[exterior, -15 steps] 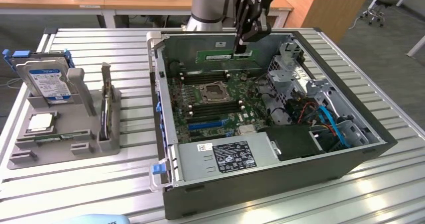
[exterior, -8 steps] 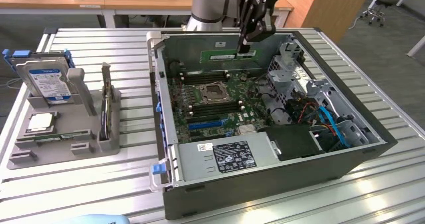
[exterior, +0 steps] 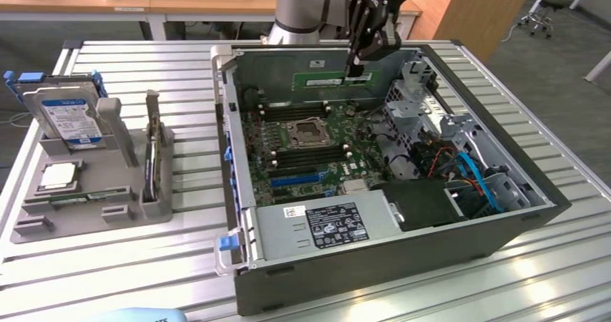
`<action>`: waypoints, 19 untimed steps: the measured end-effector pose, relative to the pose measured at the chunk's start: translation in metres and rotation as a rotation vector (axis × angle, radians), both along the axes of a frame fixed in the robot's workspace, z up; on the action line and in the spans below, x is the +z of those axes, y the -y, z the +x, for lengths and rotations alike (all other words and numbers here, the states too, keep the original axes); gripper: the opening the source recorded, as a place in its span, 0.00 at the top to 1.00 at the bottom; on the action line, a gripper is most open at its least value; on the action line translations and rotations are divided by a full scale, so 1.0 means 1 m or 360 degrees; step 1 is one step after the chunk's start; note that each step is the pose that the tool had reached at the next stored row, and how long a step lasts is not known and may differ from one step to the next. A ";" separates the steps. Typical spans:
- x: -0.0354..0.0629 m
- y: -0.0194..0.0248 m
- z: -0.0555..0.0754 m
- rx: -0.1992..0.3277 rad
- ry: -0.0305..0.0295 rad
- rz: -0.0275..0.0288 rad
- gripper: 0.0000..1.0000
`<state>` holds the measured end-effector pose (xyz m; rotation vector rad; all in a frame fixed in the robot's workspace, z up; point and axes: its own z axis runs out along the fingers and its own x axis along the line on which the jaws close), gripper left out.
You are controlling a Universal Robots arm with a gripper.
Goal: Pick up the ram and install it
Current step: 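Pick up the ram and move it above insertion slot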
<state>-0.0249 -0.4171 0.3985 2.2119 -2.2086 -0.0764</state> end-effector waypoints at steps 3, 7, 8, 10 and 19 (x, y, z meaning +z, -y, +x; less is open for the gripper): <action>-0.0029 0.0001 0.000 0.0000 0.00000 -0.00002 0.89; -0.0086 0.0001 0.000 0.0000 0.00000 0.00001 0.89; -0.0102 0.0001 0.000 0.0000 0.00000 0.00000 0.89; -0.0135 0.0001 0.000 0.0000 0.00000 0.00000 0.89; -0.0284 0.0001 0.000 0.0000 0.00000 0.00000 0.89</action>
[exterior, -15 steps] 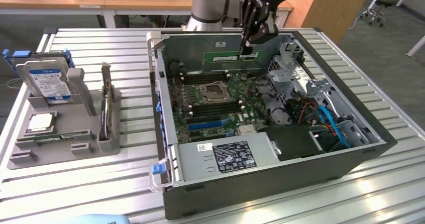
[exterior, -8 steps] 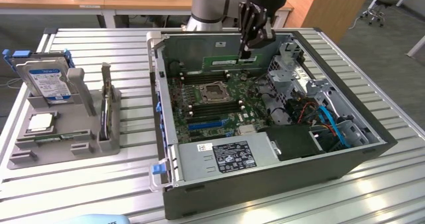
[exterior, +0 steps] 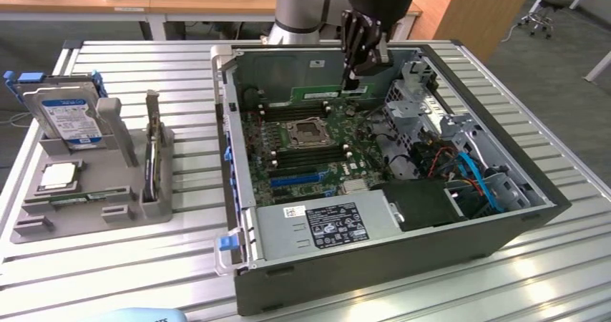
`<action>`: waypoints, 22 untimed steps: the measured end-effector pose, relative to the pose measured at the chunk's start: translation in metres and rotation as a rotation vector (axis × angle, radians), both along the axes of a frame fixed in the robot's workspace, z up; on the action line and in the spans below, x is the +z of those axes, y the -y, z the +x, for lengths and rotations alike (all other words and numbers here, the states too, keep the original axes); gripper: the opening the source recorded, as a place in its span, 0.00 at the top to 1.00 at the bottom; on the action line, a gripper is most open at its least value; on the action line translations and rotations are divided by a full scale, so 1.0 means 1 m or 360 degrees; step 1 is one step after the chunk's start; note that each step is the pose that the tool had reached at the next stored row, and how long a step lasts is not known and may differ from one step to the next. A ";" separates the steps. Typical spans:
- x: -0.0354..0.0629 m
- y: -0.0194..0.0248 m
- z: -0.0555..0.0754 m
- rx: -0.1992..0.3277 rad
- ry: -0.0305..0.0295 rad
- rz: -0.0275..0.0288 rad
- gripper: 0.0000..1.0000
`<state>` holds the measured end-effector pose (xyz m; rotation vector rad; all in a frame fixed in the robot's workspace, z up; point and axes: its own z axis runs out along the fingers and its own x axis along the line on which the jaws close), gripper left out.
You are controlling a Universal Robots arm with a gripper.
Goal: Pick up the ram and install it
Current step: 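Pick up the ram and move it above insertion slot, then insert the ram into the slot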
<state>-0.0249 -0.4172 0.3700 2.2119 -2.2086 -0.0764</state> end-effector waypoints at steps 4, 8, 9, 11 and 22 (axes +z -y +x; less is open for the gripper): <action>-0.0123 0.0000 0.000 0.0000 -0.00001 -0.00003 0.89; -0.0126 -0.0013 0.000 -0.0001 0.00002 0.00003 0.89; -0.0127 -0.0030 0.000 -0.0001 0.00001 0.00002 0.89; -0.0130 -0.0066 0.000 -0.0003 0.00000 -0.00001 0.89; -0.0135 -0.0098 0.000 -0.0004 -0.00001 -0.00001 0.89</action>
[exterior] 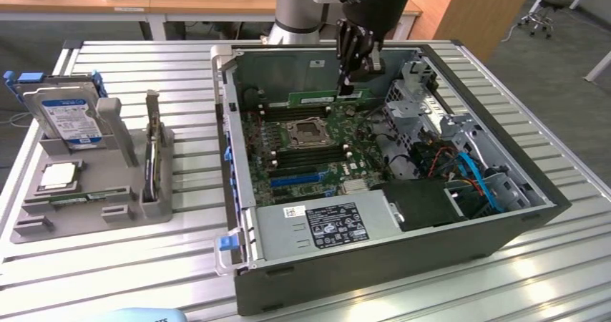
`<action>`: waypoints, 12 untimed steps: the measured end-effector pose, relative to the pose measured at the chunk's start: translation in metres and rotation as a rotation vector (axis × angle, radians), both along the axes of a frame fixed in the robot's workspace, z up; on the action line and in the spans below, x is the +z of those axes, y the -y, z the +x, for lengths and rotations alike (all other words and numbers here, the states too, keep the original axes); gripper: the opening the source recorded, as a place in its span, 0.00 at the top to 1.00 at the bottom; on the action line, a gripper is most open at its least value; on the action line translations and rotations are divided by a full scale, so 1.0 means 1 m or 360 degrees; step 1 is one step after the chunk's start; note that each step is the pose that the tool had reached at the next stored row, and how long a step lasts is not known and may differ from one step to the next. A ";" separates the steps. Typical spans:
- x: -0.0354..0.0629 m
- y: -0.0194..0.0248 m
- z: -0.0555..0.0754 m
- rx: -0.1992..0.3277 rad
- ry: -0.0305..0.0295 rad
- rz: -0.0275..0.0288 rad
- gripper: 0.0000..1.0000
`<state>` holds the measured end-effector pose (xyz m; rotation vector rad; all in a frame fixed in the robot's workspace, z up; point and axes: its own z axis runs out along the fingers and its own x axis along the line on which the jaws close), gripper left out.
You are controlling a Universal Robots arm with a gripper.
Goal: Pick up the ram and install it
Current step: 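Insert the ram into the slot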
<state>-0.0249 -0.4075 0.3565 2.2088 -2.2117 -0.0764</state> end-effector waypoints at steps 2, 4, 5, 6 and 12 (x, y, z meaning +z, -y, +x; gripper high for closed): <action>-0.0007 -0.0001 0.000 -0.0002 0.00002 0.00004 0.89; -0.0013 0.0000 0.000 -0.0006 0.00000 0.00001 0.89; -0.0016 0.0000 0.000 -0.0009 0.00001 0.00000 0.89; -0.0019 0.0000 0.000 -0.0012 0.00001 0.00001 0.89; -0.0050 0.0000 0.000 -0.0032 0.00001 0.00002 0.89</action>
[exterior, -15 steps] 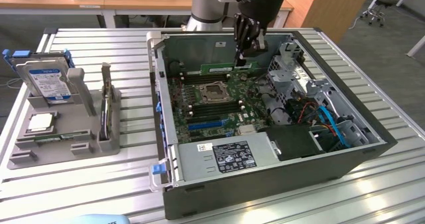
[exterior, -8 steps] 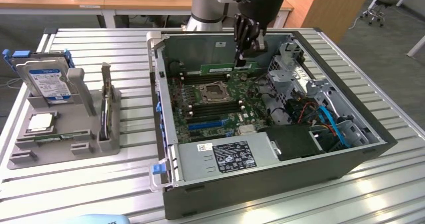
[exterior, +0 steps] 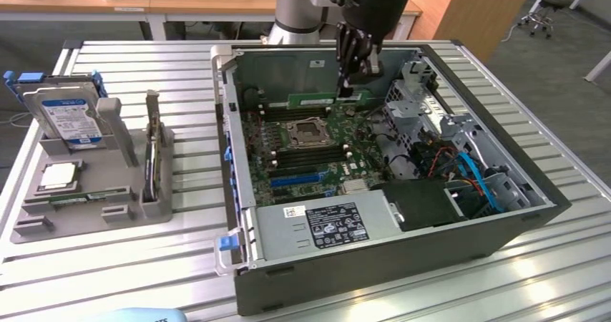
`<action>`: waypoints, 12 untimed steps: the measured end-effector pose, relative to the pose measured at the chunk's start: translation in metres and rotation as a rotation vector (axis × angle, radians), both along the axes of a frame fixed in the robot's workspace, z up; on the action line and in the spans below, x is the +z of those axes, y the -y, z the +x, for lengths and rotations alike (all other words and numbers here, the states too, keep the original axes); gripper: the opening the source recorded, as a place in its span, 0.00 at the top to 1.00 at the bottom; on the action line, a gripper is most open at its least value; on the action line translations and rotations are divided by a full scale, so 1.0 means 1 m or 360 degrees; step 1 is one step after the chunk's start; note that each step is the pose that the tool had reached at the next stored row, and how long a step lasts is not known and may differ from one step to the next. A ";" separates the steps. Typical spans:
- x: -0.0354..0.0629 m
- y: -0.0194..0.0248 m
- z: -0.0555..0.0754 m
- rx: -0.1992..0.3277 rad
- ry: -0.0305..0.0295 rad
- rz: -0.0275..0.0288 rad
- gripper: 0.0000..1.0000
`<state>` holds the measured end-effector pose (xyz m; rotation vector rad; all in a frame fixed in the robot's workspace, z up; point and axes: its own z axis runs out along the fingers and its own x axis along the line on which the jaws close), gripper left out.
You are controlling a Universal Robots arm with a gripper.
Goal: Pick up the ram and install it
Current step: 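Insert the ram into the slot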
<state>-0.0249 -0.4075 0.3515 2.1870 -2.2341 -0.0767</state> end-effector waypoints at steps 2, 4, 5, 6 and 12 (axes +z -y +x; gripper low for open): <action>-0.0017 0.0000 0.000 -0.0007 0.00000 0.00000 0.89; -0.0035 0.0000 0.000 -0.0011 0.00000 0.00000 0.89; -0.0044 0.0000 0.000 -0.0011 0.00001 -0.00001 0.89; -0.0052 0.0000 0.000 -0.0011 0.00000 -0.00001 0.89; -0.0116 0.0000 0.000 -0.0011 0.00001 0.00000 0.89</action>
